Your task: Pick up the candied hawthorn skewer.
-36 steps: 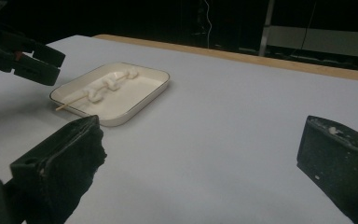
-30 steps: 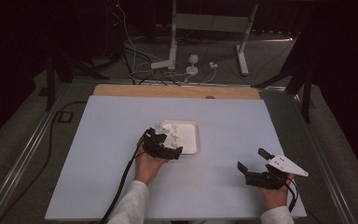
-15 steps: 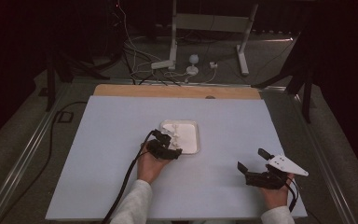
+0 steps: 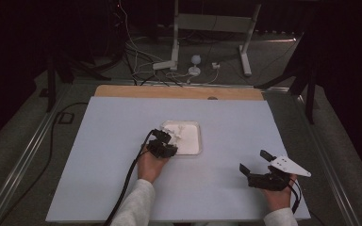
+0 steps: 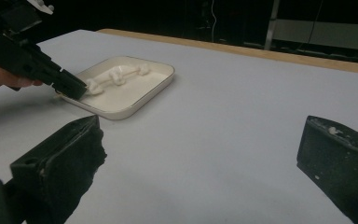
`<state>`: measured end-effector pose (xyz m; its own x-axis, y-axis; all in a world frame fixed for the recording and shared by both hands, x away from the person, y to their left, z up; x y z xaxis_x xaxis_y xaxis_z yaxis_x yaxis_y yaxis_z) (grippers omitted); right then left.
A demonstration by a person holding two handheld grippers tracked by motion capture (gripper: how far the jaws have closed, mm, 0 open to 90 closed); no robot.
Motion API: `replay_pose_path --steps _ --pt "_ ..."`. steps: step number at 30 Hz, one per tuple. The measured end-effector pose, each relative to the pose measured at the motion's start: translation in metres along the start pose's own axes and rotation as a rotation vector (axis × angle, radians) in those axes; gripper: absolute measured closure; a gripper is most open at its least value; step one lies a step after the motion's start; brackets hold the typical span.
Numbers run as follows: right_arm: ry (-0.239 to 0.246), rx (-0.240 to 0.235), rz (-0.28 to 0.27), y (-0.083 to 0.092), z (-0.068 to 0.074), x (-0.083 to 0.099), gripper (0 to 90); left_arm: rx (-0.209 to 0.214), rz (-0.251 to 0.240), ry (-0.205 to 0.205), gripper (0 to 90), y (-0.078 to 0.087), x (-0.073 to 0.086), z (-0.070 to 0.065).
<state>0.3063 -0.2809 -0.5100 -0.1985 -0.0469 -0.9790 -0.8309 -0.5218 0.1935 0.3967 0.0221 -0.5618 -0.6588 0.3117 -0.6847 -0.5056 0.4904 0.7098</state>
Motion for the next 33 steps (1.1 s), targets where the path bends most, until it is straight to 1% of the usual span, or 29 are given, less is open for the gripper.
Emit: replay_pose_path --steps 3,4,5,6,8,11,15,19,28,33 --pt "0.002 -0.002 0.0 0.0 0.001 0.0 0.0 -0.007 0.009 -0.003 82.3 0.0 0.0 0.001" --pt "0.002 -0.003 0.003 -0.001 0.001 0.0 0.0 -0.008 0.012 0.001 85.2 0.0 0.0 0.002" --pt "0.002 -0.003 0.003 -0.001 0.001 0.0 0.0 -0.012 0.014 0.004 85.2 0.0 0.0 0.003" --pt "0.002 -0.005 0.006 -0.001 0.001 0.001 0.0 -0.013 0.017 0.003 88.4 0.0 0.0 0.004" --pt "0.003 -0.006 0.006 -0.001 0.001 0.001 0.0 -0.011 0.025 0.016 88.9 0.0 -0.001 0.004" --pt "0.001 -0.006 0.006 -0.001 0.001 0.001 0.0 -0.001 0.025 0.021 89.8 0.0 -0.001 0.005" --pt "-0.003 -0.003 0.003 0.0 0.0 0.0 0.0 0.001 0.026 0.025 90.0 0.001 -0.001 0.006" --pt "-0.003 -0.003 0.004 0.0 0.001 0.001 0.0 0.004 0.005 0.042 90.0 0.003 -0.001 0.006" --pt "-0.002 -0.005 0.004 0.0 0.002 0.0 0.0 0.028 -0.053 0.056 90.0 0.016 -0.004 0.008" --pt "-0.004 -0.005 0.006 -0.001 0.002 0.001 0.0 0.038 -0.081 0.054 90.0 0.022 -0.006 0.008"
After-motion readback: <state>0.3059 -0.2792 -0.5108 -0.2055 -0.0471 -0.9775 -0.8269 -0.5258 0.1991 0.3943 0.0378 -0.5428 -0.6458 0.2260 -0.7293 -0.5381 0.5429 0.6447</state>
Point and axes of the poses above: each handheld gripper's, and its own axes: y roughly backward along the jaws, x roughly out of its underside, z roughly to its left, the point moved 7 cm from there along -y, roughly forward along the jaws, and after that the axes turned 9 degrees about -z, right-handed, at the moved point
